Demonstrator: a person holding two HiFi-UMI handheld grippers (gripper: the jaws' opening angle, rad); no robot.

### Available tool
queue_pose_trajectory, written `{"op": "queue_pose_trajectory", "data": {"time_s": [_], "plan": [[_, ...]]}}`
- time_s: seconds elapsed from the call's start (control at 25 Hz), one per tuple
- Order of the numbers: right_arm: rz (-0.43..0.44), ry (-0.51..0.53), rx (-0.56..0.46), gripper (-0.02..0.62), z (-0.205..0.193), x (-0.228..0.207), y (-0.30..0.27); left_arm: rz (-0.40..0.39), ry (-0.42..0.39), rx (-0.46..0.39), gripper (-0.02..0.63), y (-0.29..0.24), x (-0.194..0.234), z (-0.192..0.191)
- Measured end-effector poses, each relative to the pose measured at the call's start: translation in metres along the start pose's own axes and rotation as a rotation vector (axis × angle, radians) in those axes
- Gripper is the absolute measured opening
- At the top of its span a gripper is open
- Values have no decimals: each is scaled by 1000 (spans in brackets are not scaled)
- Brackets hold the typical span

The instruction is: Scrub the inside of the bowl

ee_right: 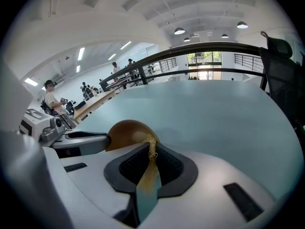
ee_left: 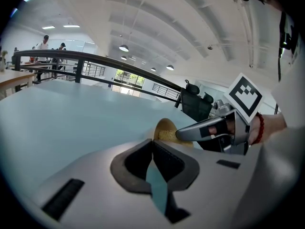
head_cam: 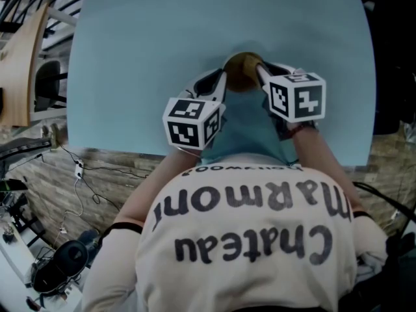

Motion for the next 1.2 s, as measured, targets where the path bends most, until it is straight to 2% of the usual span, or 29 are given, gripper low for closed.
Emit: {"op": "queue_pose_trajectory", "data": {"time_s": [0.12,0.32,0.88,1.2], "plan": [[15,2,-11,60,3,3,2,3,-2,2,8,0,-1,1],[95,12,-34,60,4,16,0,1,-7,11,8,0,-3,-1],[171,90,33,60,-8,45,-17,-19,-8,19,8,3,2,-3],[132,107,96,60,-18,37,-17,-12,-10,19,8,6,2,-5]]}}
Point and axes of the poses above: the fingertips, and each gripper's own axes: y backward along the fingers, x to its left, z out of its top, the point moved 5 cm from there along y, backward along the fingers, and after that the axes turned 7 degrees about z, right-handed, at the moved point
